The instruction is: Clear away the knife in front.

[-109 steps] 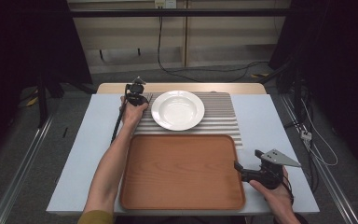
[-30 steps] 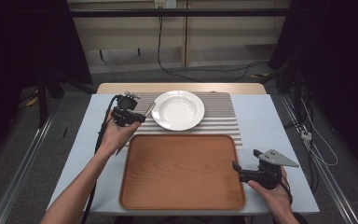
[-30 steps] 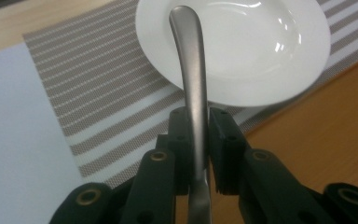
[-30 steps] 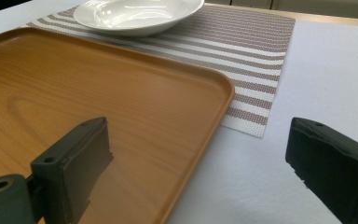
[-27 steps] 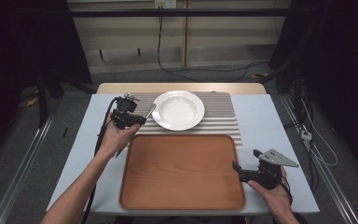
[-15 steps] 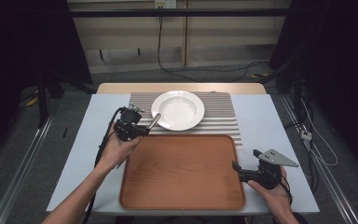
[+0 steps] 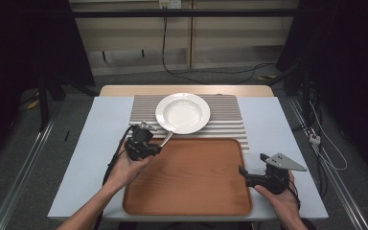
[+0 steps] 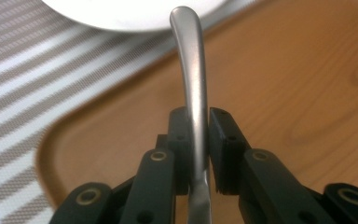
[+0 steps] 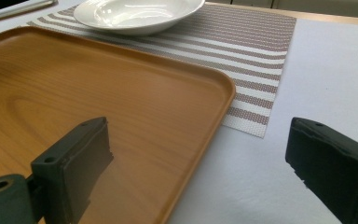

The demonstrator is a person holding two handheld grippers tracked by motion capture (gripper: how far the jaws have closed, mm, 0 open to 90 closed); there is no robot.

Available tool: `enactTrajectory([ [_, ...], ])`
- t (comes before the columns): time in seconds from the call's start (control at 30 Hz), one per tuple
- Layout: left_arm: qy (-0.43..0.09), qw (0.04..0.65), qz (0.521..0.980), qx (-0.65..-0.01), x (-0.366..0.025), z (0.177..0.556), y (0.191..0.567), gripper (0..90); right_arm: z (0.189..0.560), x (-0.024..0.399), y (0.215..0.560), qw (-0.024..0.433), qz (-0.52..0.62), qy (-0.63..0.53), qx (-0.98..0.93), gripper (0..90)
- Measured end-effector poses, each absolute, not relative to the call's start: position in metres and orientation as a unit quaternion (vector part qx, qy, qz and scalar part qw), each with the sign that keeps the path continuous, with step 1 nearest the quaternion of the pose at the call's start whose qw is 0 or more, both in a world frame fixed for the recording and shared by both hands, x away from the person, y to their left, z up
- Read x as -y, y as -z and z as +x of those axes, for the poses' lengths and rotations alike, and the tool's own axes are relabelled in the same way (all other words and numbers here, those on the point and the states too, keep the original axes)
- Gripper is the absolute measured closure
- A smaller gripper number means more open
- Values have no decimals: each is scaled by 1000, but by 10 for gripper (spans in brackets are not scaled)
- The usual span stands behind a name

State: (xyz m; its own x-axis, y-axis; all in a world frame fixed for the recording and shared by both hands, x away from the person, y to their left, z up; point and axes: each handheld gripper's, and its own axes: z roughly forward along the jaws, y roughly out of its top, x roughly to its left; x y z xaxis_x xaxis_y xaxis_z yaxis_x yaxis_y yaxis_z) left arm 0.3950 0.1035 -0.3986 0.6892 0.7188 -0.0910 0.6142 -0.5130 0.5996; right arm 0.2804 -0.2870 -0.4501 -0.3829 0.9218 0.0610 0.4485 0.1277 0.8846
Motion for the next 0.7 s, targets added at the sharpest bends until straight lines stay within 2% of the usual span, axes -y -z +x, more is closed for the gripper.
enactTrajectory([
  [0.7,-55,275,871,-402,-104,388,436,800,280,287,450,268,485,-445,-704,62],
])
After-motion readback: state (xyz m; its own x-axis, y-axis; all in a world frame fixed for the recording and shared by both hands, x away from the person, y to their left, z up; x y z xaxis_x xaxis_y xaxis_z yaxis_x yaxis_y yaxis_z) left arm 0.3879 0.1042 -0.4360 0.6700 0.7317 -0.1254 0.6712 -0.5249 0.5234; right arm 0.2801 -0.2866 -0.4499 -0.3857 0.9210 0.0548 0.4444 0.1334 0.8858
